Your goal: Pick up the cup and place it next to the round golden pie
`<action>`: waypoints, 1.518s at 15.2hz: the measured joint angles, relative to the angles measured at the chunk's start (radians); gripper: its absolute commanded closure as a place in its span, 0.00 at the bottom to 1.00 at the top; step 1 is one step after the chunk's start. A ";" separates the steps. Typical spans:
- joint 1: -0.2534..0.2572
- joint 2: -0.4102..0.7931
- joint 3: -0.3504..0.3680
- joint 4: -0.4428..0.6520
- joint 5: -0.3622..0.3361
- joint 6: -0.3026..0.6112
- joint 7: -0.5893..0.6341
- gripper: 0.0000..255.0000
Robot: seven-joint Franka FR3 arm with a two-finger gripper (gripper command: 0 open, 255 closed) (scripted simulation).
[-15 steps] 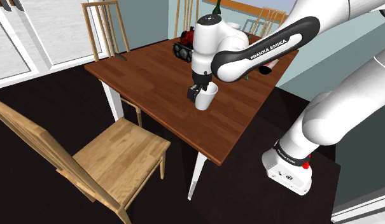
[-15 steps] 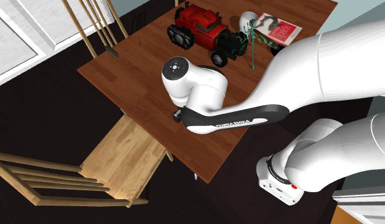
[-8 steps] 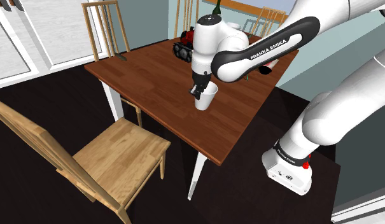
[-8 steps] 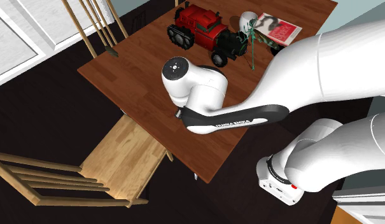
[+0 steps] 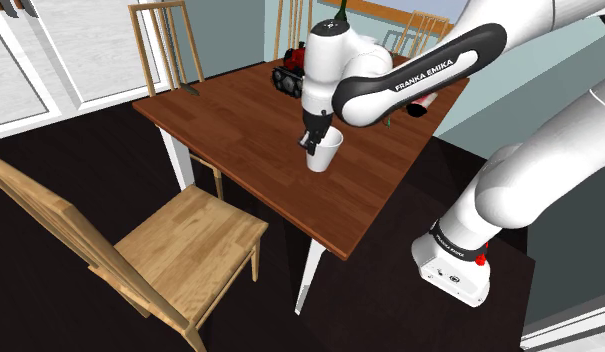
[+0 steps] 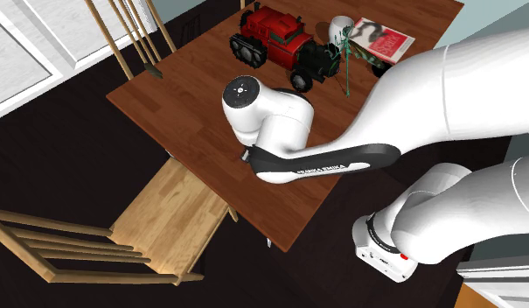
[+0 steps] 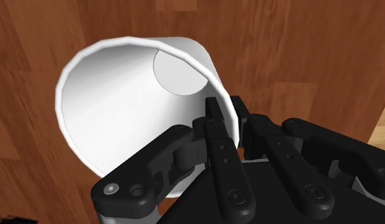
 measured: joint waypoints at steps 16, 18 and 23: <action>0.016 -0.105 -0.021 0.124 0.060 -0.218 -0.078 1.00; 0.017 -0.116 -0.024 0.142 0.065 -0.245 -0.085 1.00; 0.018 -0.135 -0.029 0.192 0.073 -0.312 -0.103 1.00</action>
